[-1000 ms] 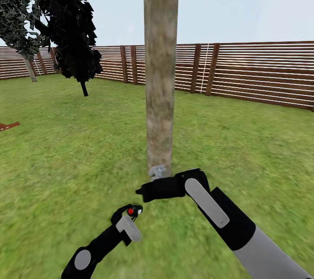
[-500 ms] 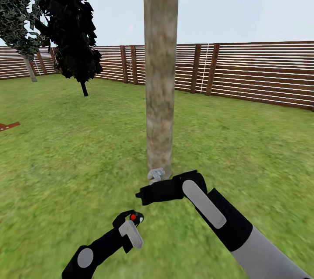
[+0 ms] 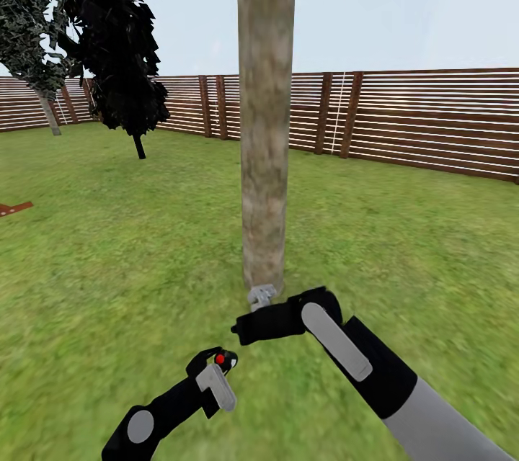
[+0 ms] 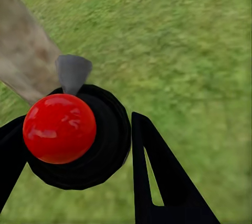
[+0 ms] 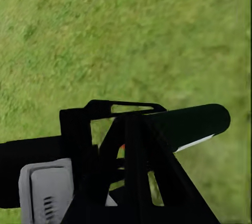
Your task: In the garden, pick up the pesticide atomizer on the floor and spray pesticide onto both trees until each tree trunk is fully covered.
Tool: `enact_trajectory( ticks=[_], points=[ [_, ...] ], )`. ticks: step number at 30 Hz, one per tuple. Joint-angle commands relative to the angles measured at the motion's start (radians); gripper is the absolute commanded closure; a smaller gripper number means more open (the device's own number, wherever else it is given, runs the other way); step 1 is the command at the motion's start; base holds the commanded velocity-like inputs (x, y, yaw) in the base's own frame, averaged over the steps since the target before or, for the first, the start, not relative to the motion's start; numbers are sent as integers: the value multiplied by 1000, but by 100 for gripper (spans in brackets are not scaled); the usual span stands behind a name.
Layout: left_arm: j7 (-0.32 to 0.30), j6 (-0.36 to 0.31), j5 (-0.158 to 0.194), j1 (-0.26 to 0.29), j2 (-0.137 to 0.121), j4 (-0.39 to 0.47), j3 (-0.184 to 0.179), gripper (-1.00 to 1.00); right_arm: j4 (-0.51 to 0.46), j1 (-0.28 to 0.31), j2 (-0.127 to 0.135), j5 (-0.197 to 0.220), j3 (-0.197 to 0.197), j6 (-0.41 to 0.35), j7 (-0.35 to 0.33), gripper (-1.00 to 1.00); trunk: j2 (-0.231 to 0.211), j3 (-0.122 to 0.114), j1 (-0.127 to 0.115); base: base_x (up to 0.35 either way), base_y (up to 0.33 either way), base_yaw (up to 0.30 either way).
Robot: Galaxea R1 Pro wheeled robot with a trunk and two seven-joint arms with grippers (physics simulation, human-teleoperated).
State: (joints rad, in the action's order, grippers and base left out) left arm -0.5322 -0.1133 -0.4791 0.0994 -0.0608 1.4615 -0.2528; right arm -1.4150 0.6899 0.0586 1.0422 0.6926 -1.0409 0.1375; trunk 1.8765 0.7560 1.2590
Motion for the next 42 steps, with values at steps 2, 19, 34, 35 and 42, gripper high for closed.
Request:
enact_trajectory(
  ticks=[2,19,34,35,42],
  points=[
    [0,-5,-4,0,-1,2,-2,100,3,-9,-1,-14,1,-1,9,100,1,1,0,0,0,0],
    [0,-5,-4,0,1,2,-3,100,27,-24,-2,-41,2,1,7,100,1,1,0,0,0,0],
    [0,-5,-4,0,1,2,-3,100,36,-33,-6,-39,3,0,2,100,1,1,0,0,0,0],
    [0,-5,-4,0,1,2,-4,100,36,-35,-7,-39,2,0,1,100,1,1,0,0,0,0],
    [0,-5,-4,0,1,2,-4,100,37,-39,-9,-39,2,-1,1,100,1,1,0,0,0,0]
  ],
)
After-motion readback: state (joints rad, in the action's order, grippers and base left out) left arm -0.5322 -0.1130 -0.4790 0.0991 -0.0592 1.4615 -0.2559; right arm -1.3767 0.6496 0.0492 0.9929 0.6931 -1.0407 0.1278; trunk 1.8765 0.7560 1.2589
